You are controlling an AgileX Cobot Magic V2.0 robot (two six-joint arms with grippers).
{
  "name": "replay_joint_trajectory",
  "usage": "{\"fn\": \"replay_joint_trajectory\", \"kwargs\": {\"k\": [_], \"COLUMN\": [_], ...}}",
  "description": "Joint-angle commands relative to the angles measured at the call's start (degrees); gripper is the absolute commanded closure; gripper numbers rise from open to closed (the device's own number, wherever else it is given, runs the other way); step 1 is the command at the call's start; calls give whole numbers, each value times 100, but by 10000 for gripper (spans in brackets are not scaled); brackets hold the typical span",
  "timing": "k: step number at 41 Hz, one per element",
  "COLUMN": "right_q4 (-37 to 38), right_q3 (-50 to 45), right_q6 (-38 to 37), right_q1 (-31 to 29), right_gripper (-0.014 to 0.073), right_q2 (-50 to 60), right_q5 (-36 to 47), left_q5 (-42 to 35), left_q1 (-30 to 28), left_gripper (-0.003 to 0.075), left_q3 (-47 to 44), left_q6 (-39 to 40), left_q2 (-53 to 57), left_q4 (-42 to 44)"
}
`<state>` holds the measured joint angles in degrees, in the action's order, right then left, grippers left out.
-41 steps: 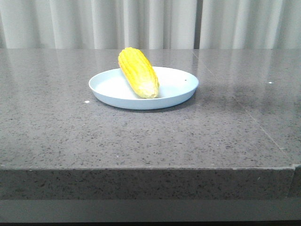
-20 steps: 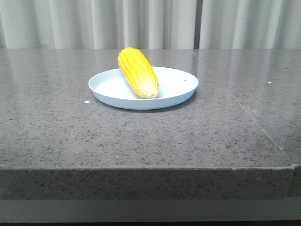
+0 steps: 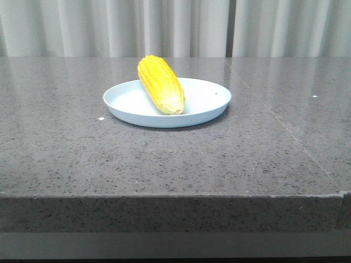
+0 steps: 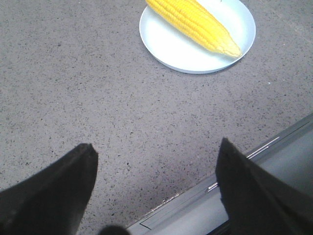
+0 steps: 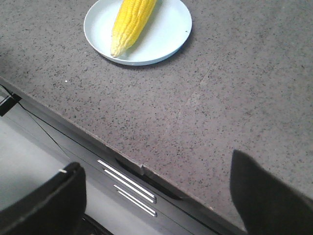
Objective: Place corn on plate with both arms
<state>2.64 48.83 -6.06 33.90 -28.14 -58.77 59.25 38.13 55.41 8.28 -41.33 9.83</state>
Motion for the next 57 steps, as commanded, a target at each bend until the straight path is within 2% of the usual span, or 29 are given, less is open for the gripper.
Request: {"fn": "replay_joint_trajectory", "kwargs": {"k": [1,21,26,32,35,37,44,48,50,57], "right_q4": [67,128,128,123,123,123,118,118,118,117], "right_q3": [36,36,36,36,36,36,36,36,36,36], "right_q6": [60,444,537,532,532,532,532,532,532,532], "right_q1": [-3,-3,-3,-3,-3,-3,-3,-3,-3,-3], "right_gripper": [-29,-29,-29,-10,67,148,488,637,664,662], "right_q2": [170,240,240,240,240,240,240,240,240,240], "right_q5": [390,416,416,416,416,410,410,410,410,396], "left_q5": [-331,-323,-292,-292,-292,-292,-292,-292,-292,-292], "left_q1": [19,19,19,19,19,19,19,19,19,19], "left_gripper": [227,227,227,228,242,288,568,696,739,741], "left_q3": [149,149,149,149,149,149,149,149,149,149], "left_q6": [61,61,-288,-299,-345,-345,-345,-345,-345,-345], "left_q2": [7,7,7,7,7,7,7,7,7,7], "left_q4": [65,15,0,0,0,0,0,0,0,0]}}
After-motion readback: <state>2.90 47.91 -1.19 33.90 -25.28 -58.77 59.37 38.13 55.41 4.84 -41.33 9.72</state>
